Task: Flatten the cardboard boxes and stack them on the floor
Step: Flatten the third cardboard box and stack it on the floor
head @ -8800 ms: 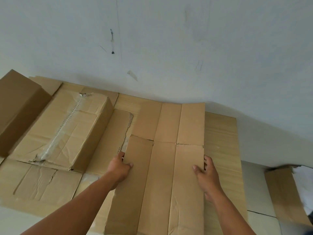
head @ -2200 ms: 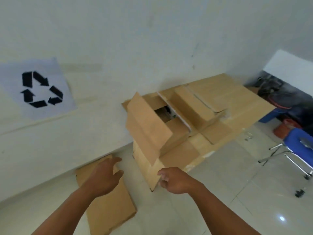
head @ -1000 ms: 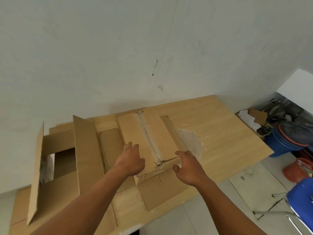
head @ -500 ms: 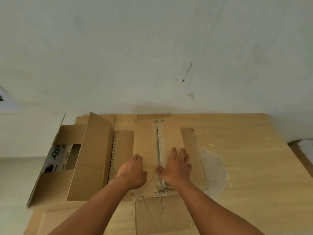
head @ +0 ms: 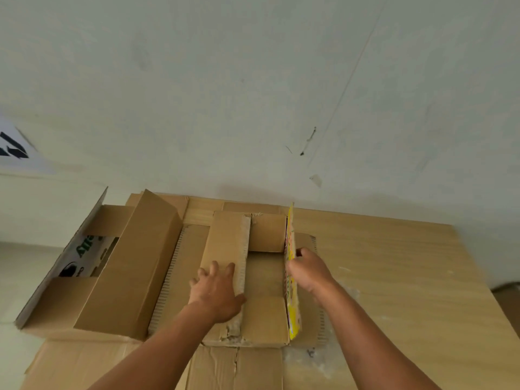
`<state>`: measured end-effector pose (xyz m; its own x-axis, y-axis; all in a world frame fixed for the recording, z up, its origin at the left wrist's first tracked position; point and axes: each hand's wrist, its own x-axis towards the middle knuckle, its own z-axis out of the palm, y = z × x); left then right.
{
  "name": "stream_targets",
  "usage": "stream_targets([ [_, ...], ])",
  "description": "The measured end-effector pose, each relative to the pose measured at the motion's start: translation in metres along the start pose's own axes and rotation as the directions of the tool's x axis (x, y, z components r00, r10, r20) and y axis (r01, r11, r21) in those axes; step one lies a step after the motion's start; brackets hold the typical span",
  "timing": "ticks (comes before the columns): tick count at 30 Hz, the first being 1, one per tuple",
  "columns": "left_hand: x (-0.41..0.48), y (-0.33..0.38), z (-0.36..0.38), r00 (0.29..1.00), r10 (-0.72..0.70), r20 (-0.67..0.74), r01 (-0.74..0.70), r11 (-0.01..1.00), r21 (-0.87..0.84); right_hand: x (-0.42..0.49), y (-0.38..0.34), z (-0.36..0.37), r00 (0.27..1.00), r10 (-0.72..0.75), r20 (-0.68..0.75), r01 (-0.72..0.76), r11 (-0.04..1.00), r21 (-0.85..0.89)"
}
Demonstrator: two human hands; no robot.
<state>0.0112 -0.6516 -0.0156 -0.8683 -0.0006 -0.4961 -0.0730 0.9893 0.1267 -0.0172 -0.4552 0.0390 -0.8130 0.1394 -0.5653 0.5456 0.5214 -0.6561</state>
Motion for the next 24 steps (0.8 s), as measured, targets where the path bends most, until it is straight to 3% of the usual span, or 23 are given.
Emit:
stream_targets([
  [3, -0.001, 0.02, 0.011, 0.998, -0.046, 0.05, 0.046, 0.999, -0.015, 0.006, 0.018, -0.017, 0.996, -0.01, -0.091, 0.011, 1.0, 0.008],
  [8, -0.005, 0.023, 0.018, 0.998, -0.053, 0.045, 0.053, 0.999, -0.006, 0.006, 0.037, -0.027, 0.999, -0.026, -0.041, 0.027, 0.999, 0.019],
  [12, -0.013, 0.001, -0.002, 0.999, 0.027, 0.033, -0.016, 0.953, -0.302, 0.014, 0.043, -0.029, 0.992, -0.043, -0.115, 0.034, 0.997, -0.073],
  [14, -0.019, -0.021, -0.016, 0.998, 0.07, 0.0, -0.062, 0.892, -0.447, 0.015, 0.043, -0.027, 0.981, -0.094, -0.169, 0.059, 0.977, -0.203],
  [16, -0.025, -0.046, -0.028, 0.996, 0.078, -0.048, -0.092, 0.848, -0.522, 0.013, 0.041, -0.023, 0.961, -0.192, -0.199, 0.07, 0.866, -0.496],
  [19, -0.033, -0.073, -0.038, 0.987, 0.006, -0.16, -0.084, 0.87, -0.486, 0.011, 0.035, -0.012, 0.877, -0.462, -0.131, 0.159, 0.537, -0.829],
  [22, -0.039, -0.08, -0.041, 0.964, -0.016, -0.264, -0.061, 0.958, -0.281, 0.014, 0.032, 0.007, 0.826, -0.549, 0.13, 0.341, 0.302, -0.89],
  [24, -0.04, -0.08, -0.039, 0.965, 0.009, -0.26, -0.064, 0.977, -0.201, 0.013, 0.03, 0.023, 0.856, -0.438, 0.276, 0.427, 0.295, -0.855],
])
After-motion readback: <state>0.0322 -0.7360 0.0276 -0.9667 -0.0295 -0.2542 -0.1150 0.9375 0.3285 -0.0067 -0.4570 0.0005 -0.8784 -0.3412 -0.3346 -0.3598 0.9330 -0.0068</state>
